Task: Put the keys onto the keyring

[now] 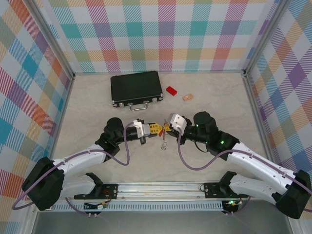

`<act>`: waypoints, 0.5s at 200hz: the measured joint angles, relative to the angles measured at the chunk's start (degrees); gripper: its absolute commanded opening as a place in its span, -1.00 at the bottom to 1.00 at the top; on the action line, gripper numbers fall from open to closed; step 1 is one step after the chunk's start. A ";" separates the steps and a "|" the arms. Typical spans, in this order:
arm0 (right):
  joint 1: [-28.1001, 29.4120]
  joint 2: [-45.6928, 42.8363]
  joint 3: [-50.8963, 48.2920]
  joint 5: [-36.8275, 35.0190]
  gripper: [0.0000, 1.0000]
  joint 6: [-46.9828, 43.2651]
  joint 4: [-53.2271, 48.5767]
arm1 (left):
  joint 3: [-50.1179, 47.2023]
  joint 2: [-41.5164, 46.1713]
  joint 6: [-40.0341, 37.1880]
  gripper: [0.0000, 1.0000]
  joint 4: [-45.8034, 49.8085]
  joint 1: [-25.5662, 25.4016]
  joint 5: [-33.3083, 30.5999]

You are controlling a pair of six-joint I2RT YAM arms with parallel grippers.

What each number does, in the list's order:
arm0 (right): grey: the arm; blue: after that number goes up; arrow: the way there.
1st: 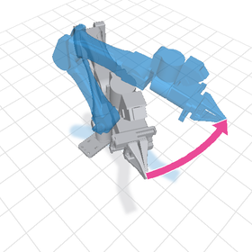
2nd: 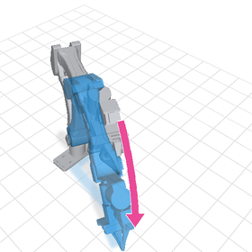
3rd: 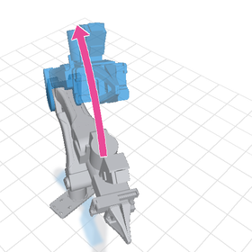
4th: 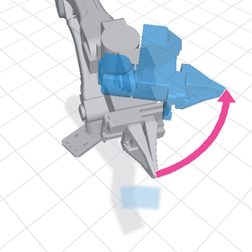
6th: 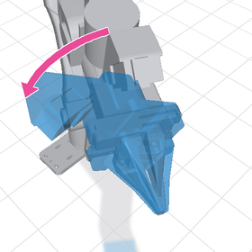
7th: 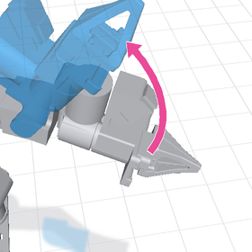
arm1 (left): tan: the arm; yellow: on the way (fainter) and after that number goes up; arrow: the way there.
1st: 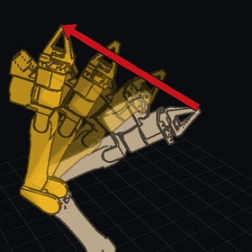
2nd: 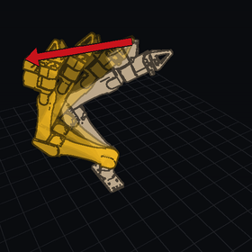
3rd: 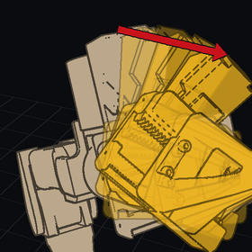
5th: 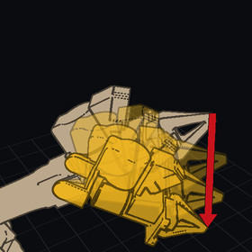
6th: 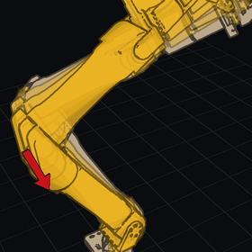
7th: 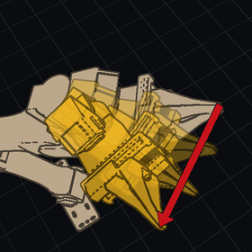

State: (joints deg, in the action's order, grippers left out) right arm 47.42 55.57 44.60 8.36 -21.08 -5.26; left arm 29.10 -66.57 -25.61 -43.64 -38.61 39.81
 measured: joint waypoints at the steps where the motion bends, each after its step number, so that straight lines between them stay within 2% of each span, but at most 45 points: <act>1: 0.00 0.00 0.00 -0.02 -1.00 0.04 0.00 | 0.00 0.00 0.00 -1.00 0.00 0.00 0.00; 100: -0.98 -0.17 0.00 -2.97 -1.00 0.76 0.00 | -0.02 0.00 -1.07 -1.00 -0.31 -0.02 -1.16</act>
State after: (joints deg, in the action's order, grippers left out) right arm 46.44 55.40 44.60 5.39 -20.32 -5.26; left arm 29.08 -66.57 -26.68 -43.94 -38.63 38.65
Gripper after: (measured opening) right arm 0.048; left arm 0.045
